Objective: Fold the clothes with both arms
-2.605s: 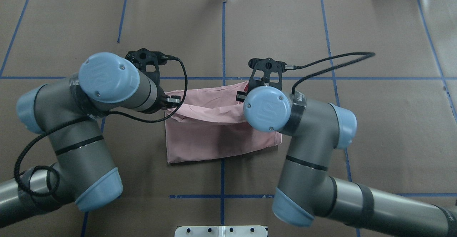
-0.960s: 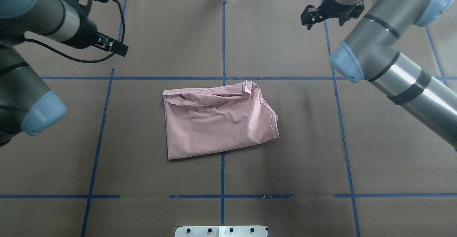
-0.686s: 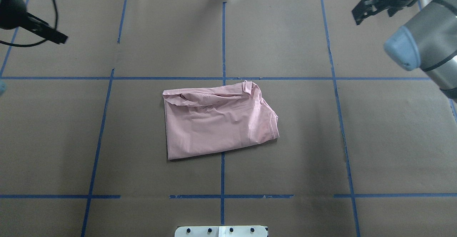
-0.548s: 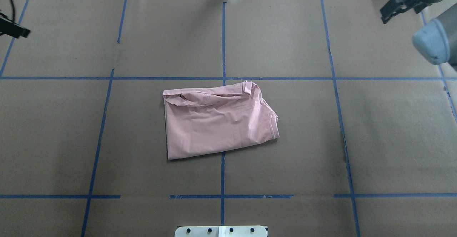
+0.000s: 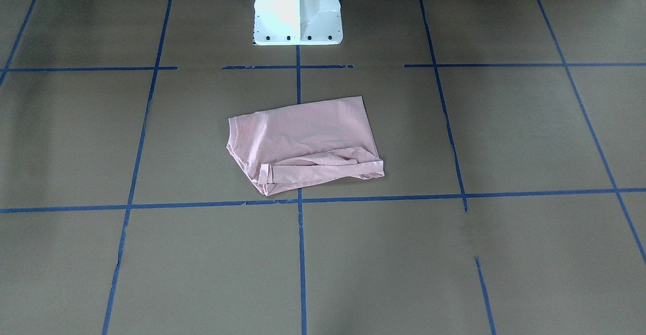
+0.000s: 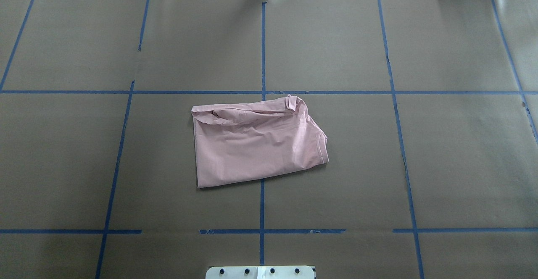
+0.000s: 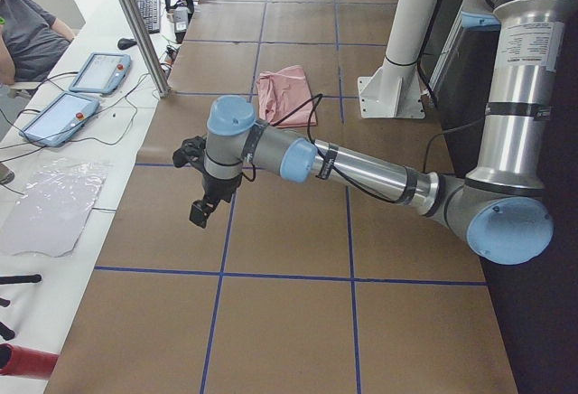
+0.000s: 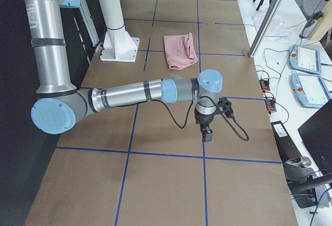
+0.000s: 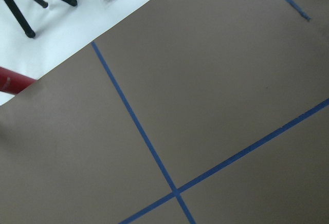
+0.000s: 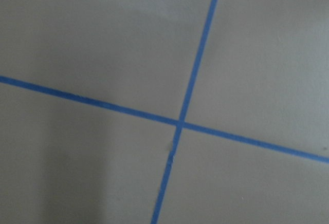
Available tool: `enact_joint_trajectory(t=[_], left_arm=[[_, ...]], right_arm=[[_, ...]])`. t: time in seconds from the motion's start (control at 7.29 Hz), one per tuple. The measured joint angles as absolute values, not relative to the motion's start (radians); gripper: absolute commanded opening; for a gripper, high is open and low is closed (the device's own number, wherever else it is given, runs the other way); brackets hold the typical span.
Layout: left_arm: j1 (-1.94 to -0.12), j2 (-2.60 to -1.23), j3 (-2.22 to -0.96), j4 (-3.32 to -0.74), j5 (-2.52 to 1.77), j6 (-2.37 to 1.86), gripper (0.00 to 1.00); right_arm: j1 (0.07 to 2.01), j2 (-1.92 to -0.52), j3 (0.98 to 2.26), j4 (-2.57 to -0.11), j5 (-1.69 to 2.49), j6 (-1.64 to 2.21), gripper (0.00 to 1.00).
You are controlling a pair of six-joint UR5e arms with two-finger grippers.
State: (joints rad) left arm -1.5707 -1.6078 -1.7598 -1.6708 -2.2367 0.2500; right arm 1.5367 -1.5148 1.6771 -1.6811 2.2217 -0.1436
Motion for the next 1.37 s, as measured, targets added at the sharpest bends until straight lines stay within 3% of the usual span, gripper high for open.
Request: enact_joint_trajectory(t=[0.55, 1.37], left_arm=[[-1.589, -1.528, -1.637, -1.671, -2.330, 0.248, 1.00], [-1.589, -1.501, -1.630, -1.688, -2.389, 0.254, 1.00]], right_arm=[[1.567, -1.625, 1.672, -1.680, 2.263, -0.102, 1.00], [1.567, -1.649, 1.689, -1.679, 2.272, -0.093, 1.00]])
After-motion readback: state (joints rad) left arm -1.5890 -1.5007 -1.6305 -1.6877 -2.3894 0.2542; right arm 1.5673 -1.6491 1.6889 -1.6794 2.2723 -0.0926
